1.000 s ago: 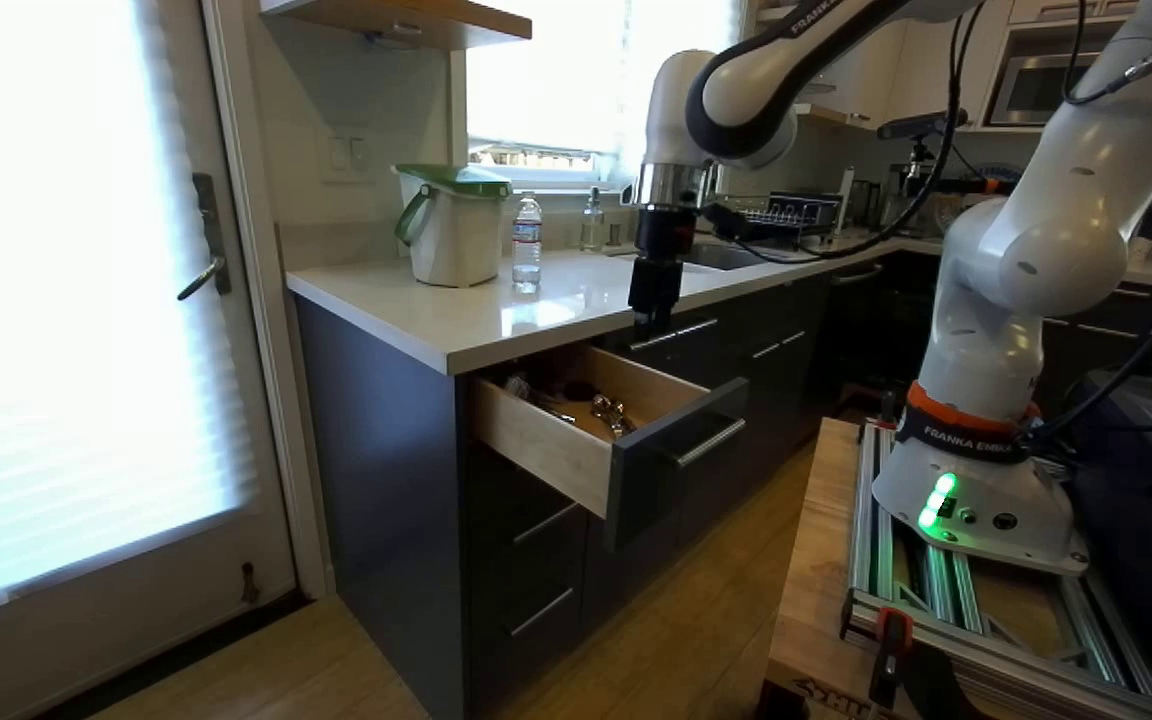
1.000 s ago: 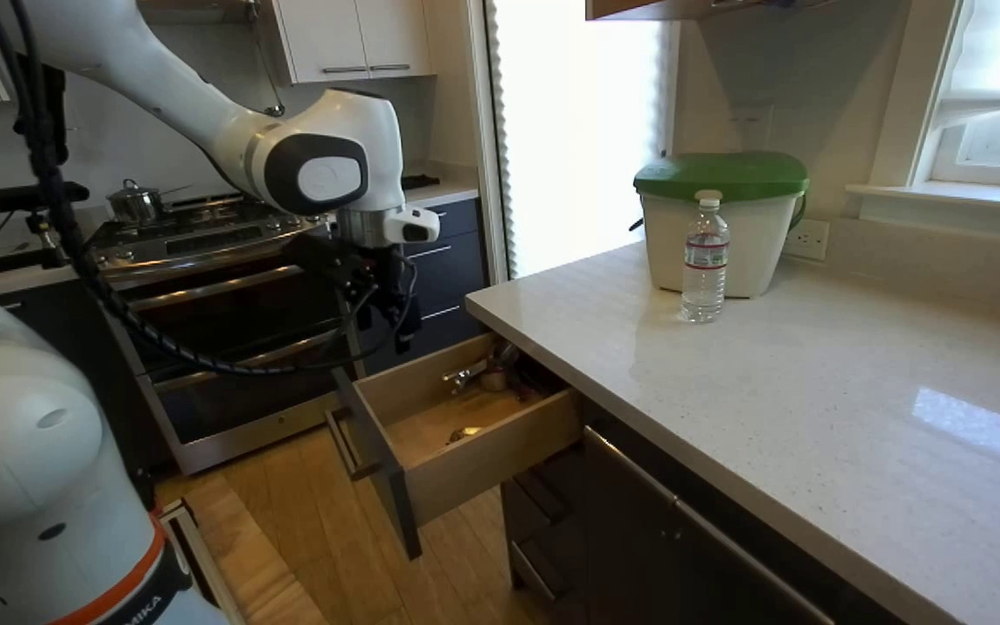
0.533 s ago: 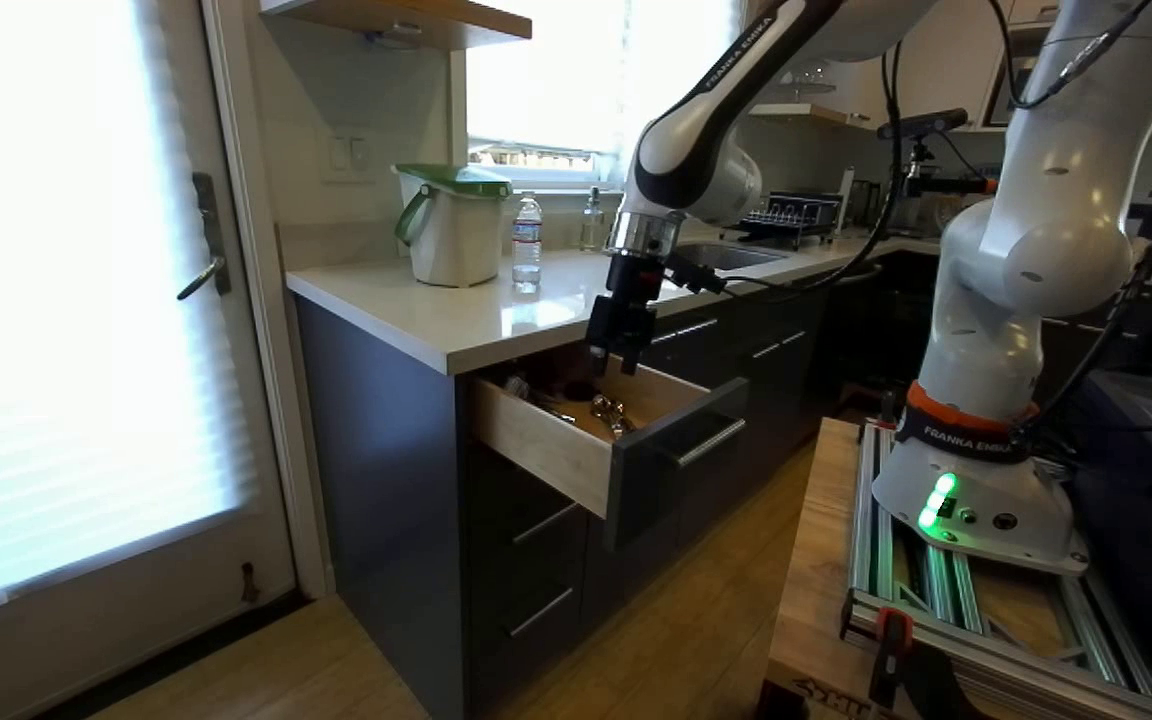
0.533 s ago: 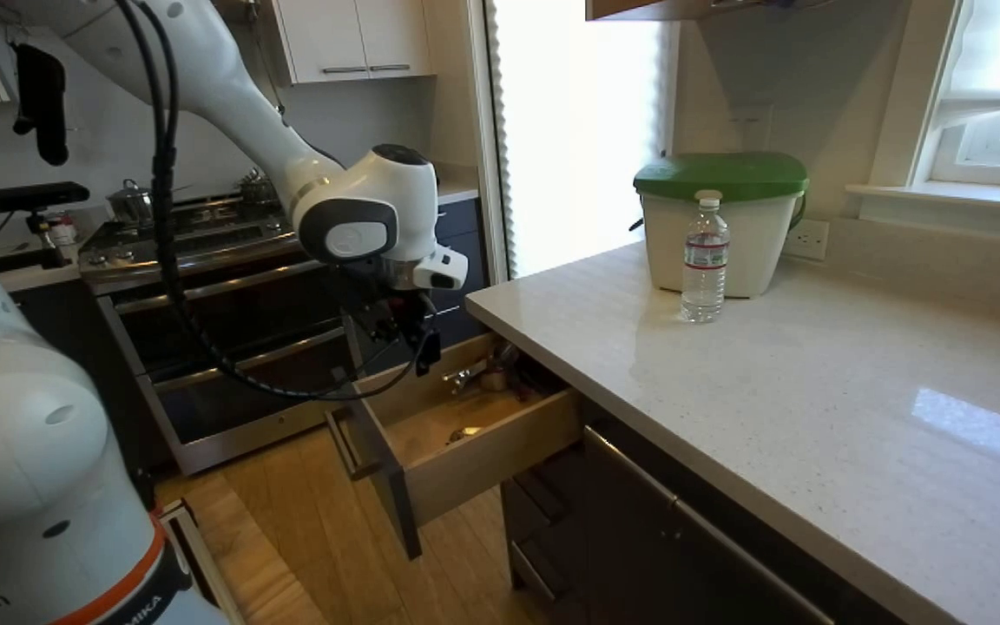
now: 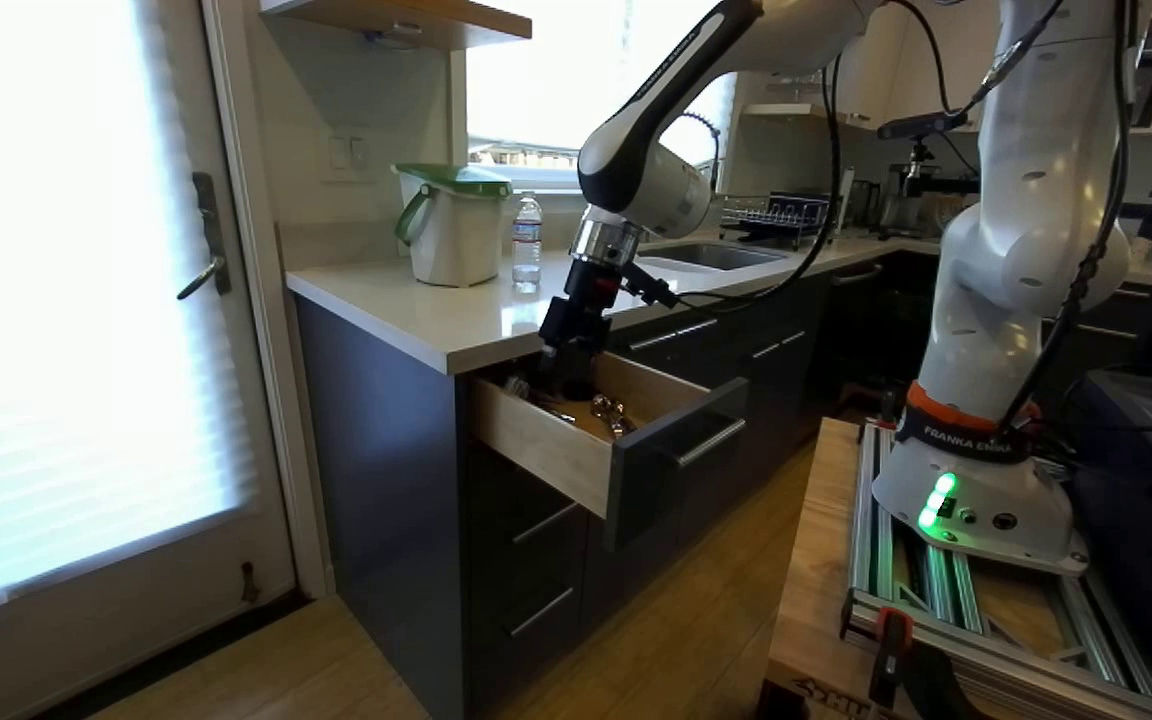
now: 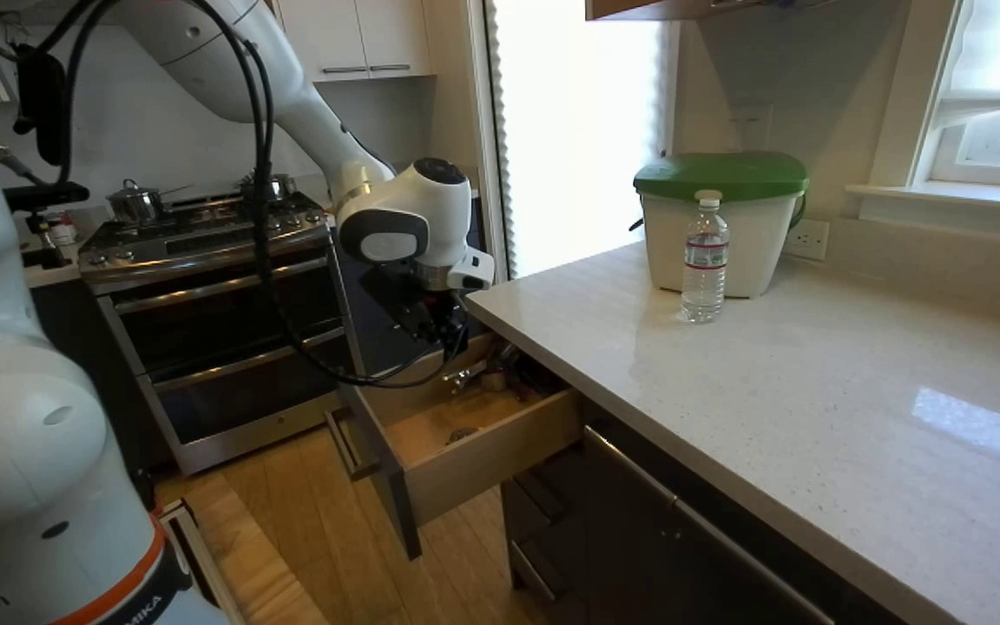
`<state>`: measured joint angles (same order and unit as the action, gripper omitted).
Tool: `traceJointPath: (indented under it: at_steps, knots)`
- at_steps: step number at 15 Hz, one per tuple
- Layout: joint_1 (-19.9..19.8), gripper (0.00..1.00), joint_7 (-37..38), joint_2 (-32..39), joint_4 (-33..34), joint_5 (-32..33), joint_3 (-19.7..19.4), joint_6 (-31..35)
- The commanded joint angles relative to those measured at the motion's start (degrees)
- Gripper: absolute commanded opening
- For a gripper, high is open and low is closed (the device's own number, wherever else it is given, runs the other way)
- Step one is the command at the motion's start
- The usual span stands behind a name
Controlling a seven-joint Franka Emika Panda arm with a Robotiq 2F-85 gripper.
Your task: Transfer the scooper to the counter
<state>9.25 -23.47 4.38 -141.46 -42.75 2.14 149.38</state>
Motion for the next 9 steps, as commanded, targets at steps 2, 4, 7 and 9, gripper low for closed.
traceJointPath:
  at_steps: [2,4,7,9]
  knots:
    - [-1.9,1.0,0.2,0.1,0.1,0.3,2.0,0.0]
    - [-1.9,1.0,0.2,0.1,0.2,0.3,2.0,0.0]
    - [-3.3,1.0,-0.6,2.1,1.6,0.3,1.8,1.6]
    - [-4.3,1.0,-0.6,2.7,2.2,0.3,1.6,1.9]
